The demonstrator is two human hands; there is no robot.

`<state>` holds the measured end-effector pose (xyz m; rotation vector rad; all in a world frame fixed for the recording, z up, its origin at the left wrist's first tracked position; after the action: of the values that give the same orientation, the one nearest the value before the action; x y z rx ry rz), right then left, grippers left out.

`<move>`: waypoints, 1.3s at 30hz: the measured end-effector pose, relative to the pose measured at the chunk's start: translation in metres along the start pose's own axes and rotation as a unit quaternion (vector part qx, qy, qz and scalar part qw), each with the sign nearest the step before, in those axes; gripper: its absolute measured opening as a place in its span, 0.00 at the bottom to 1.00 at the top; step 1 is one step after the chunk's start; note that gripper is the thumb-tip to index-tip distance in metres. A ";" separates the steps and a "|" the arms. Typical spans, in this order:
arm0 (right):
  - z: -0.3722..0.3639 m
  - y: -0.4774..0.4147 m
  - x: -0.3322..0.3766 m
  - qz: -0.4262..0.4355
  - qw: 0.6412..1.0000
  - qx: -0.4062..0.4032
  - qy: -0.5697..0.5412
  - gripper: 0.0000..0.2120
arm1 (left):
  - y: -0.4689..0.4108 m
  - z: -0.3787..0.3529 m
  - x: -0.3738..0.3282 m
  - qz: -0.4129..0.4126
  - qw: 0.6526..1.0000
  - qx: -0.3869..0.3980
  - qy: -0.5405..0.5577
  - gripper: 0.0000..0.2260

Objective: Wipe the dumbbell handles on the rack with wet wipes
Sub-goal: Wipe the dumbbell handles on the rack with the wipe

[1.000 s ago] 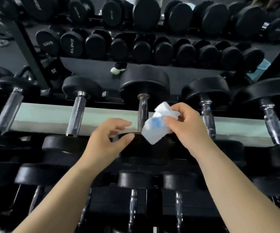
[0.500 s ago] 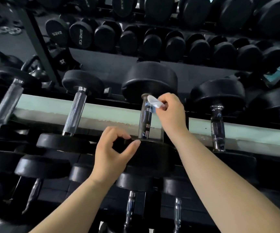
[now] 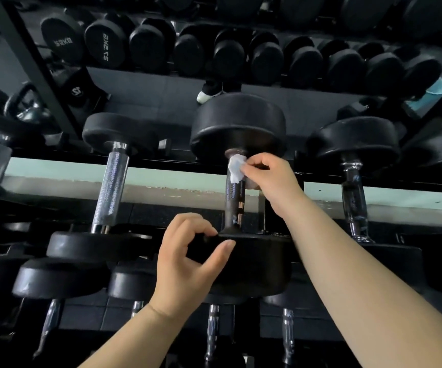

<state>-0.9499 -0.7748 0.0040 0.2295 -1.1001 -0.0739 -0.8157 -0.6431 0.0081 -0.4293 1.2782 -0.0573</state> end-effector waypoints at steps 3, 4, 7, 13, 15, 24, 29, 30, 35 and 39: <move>0.004 0.004 -0.009 -0.024 0.999 0.026 -0.005 0.06 | 0.000 -0.001 0.000 -0.005 1.000 -0.001 0.000 0.05; 0.004 0.008 -0.014 -0.029 0.999 0.046 -0.007 0.08 | 0.000 -0.001 0.000 -0.005 1.000 0.000 -0.003 0.05; 0.000 0.024 -0.029 -0.046 0.990 0.133 -0.021 0.11 | 0.000 -0.001 0.000 -0.003 1.000 0.001 -0.004 0.05; -0.003 0.008 -0.026 -0.075 0.988 0.081 -0.110 0.13 | 0.001 -0.001 -0.002 0.002 1.000 0.003 -0.020 0.05; -0.002 -0.006 -0.016 -0.077 0.984 0.034 -0.156 0.12 | 0.000 -0.001 -0.002 0.002 1.000 0.004 -0.020 0.05; -0.004 0.027 -0.028 -0.069 0.975 0.191 -0.095 0.11 | 0.000 -0.001 -0.002 0.006 1.000 -0.001 -0.019 0.05; -0.002 -0.010 -0.018 -0.114 0.977 0.049 -0.172 0.12 | 0.001 -0.001 -0.003 0.012 1.000 -0.004 -0.014 0.05; -0.003 -0.009 -0.016 -0.101 0.982 0.046 -0.156 0.12 | 0.000 -0.001 -0.003 0.010 1.000 -0.002 -0.016 0.05; 0.002 0.031 -0.017 -0.018 0.989 0.148 -0.018 0.11 | 0.000 0.000 -0.002 -0.002 1.000 0.000 -0.015 0.05; 0.008 0.022 -0.006 0.023 0.998 0.057 -0.008 0.09 | 0.000 0.000 0.000 -0.011 1.000 -0.002 -0.011 0.05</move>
<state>-0.9606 -0.7532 0.0068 0.3053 -1.1272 0.0282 -0.8161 -0.6432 0.0085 -0.4465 1.2522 -0.0674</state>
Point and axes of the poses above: each hand's wrist, its own y-axis away from the middle knuckle, its own z-axis out of the back of the hand, x = y × z, the point moved 4 cm from there along -y, towards the middle knuckle, and after that the axes turned 8 degrees about y, right-handed, at the moved point
